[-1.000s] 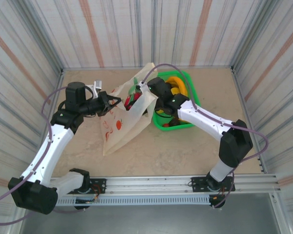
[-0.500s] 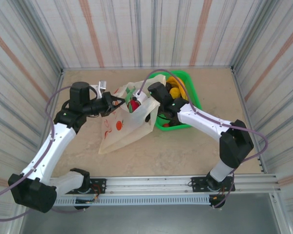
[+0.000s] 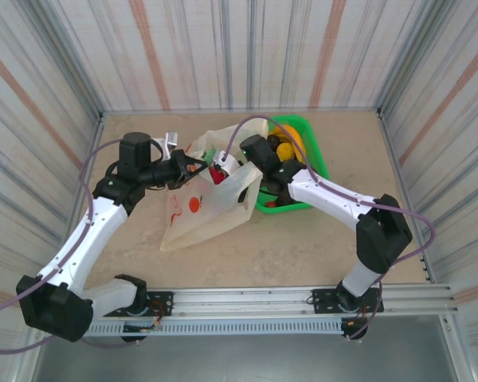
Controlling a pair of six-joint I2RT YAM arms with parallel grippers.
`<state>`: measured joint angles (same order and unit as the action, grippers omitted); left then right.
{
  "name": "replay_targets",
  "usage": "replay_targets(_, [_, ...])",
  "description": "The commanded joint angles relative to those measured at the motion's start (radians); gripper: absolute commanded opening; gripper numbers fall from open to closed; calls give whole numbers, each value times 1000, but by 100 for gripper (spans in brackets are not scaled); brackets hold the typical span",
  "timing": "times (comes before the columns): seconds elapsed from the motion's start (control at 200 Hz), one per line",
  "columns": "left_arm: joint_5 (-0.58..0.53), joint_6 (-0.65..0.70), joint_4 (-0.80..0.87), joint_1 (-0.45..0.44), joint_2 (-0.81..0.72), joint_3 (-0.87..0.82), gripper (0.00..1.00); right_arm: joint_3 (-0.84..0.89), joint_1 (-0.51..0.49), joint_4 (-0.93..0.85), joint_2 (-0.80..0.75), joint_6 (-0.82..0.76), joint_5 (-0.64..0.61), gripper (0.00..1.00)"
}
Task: Place the fake fruits into the plastic bag and tie a complex knot
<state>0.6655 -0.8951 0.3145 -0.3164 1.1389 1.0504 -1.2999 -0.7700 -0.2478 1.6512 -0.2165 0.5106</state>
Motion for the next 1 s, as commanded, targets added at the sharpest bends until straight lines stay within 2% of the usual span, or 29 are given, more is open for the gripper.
replay_targets(0.0, [17,-5,-20,-9,8,14,0,-47,-14,30,-12,-60,47,99])
replay_targets(0.361, [-5,5,12,-9,15,2,0,-60,-1,41,-55,-83,42,99])
replay_targets(0.992, [-66,44,101,-6,5,-3,0,13,57,157,-120,14,105,99])
